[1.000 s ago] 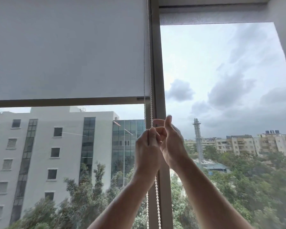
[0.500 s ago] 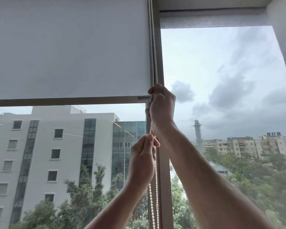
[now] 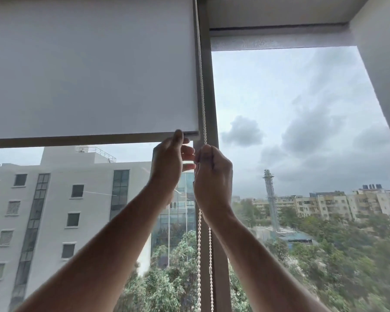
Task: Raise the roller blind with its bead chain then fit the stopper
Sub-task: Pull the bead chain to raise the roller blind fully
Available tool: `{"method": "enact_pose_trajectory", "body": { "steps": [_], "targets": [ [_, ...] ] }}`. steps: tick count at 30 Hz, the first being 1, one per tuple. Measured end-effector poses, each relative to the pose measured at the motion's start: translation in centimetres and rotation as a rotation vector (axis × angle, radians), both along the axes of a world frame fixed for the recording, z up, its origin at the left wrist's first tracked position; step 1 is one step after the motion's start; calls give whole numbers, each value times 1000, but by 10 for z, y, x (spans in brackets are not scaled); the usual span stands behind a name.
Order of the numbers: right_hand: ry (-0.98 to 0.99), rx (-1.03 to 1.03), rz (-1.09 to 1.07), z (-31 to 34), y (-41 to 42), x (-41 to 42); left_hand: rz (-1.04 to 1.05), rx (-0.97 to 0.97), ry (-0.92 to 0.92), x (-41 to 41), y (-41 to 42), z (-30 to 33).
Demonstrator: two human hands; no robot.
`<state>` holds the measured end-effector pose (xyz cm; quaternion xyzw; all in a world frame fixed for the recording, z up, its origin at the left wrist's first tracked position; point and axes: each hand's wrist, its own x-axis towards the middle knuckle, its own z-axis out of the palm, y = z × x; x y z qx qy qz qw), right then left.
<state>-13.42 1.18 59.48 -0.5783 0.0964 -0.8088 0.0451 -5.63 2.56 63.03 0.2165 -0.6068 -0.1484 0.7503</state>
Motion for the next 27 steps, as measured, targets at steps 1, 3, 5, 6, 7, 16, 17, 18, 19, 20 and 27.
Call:
{"method": "enact_pose_trajectory", "body": {
  "steps": [1, 3, 5, 6, 7, 16, 17, 18, 19, 20, 27],
  "targets": [
    [7, -2, -13, -5, -1, 0, -28, 6, -12, -6, 5, 10],
    [16, 6, -36, -19, -4, 1, -86, 42, -20, -16, 15, 30],
    [27, 16, -41, -32, -7, 3, -164, 104, -35, -26, 24, 43],
    [37, 21, -38, -38, -9, 3, -200, 123, -39, -32, 25, 46],
    [50, 23, -32, -41, -10, 2, -222, 126, -19, -37, 25, 47],
    [284, 293, 382, -24, -13, -48, 239, -90, 38, -50, 19, 17],
    [273, 311, 345, -15, -11, -51, 259, -99, 15, -51, 17, 8],
    [259, 326, 309, -5, -9, -54, 263, -105, -2, -52, 13, -2],
    [245, 335, 291, 5, -7, -55, 242, -115, -8, -51, 10, -13],
    [233, 338, 289, 15, -4, -55, 221, -130, -11, -50, 6, -22],
    [159, 432, 410, 86, 16, -17, 327, -204, -69, -45, -6, -57]
  ]
}}
